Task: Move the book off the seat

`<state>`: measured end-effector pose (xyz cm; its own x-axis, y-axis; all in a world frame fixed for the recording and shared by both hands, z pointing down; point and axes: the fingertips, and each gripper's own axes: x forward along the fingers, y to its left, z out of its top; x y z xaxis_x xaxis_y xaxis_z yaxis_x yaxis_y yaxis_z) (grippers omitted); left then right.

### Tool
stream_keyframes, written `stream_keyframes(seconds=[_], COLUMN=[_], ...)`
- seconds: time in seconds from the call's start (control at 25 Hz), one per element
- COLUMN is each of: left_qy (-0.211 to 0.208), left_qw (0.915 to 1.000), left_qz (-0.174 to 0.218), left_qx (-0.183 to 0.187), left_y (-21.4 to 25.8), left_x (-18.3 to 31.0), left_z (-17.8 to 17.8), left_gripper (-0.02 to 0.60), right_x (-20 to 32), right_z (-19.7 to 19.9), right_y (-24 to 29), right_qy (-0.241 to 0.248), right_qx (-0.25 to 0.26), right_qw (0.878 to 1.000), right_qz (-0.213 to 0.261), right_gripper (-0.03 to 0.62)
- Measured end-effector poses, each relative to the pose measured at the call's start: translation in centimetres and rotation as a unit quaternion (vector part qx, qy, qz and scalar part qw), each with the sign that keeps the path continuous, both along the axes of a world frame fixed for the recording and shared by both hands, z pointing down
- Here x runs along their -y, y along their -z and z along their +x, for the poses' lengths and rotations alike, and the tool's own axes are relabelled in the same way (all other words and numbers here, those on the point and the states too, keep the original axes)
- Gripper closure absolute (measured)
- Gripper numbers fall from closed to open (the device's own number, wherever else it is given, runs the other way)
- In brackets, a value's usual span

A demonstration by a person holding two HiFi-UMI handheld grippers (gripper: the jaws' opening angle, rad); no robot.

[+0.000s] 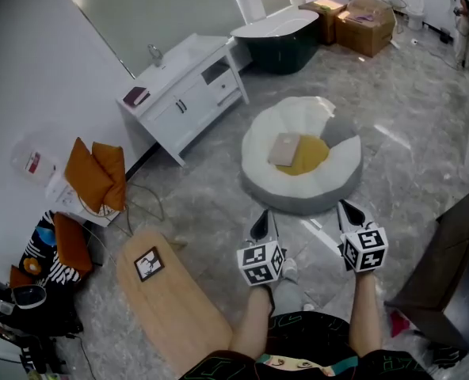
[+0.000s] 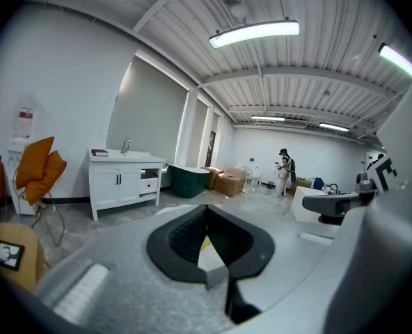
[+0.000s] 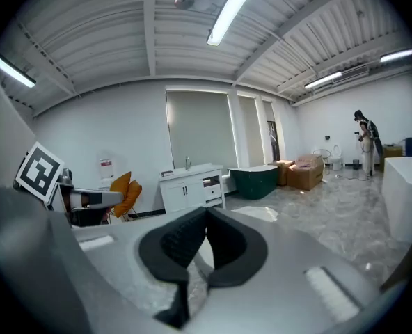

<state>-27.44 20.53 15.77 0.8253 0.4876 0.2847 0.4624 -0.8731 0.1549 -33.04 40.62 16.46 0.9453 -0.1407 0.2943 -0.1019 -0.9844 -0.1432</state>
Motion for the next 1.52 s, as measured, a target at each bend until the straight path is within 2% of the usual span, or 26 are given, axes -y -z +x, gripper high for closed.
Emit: stream_keyframes(seconds=[0.16, 0.68, 0.92, 1.08, 1.24, 1.36, 1.52], left_qy=[0.002, 0.0, 0.016, 0.016, 0.0, -0.002, 0.009], left_qw=[0.9998, 0.9974, 0.9978, 0.9982, 0.9983, 0.9974, 0.9963], left_qz=[-0.004, -0.001, -0.005, -0.022, -0.032, -0.041, -0.055], left_qx=[0.022, 0.072, 0.064, 0.053, 0.048, 0.06, 0.065], left_y=[-2.1, -5.8, -6.3, -5.3, -5.1, -5.9, -5.8], left_x=[-0.5, -0.5, 0.7, 0.5, -1.4, -1.5, -1.3], left_z=[2.3, 14.9, 21.4, 25.7, 27.7, 29.0, 31.0], left_gripper=[0.571, 0.571, 0.571, 0.571, 0.571, 0.571, 0.571], right_x=[-0.8, 0.0, -1.9, -1.2, -4.2, -5.6, -5.2], right_z=[2.2, 14.7, 20.4, 24.2, 25.7, 26.2, 28.8], right_y=[-1.6, -4.5, -3.9, -2.4, -1.6, -1.5, -0.5], right_qy=[-0.003, 0.0, -0.024, -0.013, -0.041, -0.059, -0.043], right_qx=[0.02, 0.068, 0.064, 0.05, 0.051, 0.055, 0.049], right_qw=[1.0, 0.998, 0.998, 0.998, 0.997, 0.996, 0.996], right_qz=[0.002, 0.003, -0.012, -0.031, -0.041, -0.047, -0.062], right_gripper=[0.591, 0.591, 0.591, 0.591, 0.591, 0.591, 0.591])
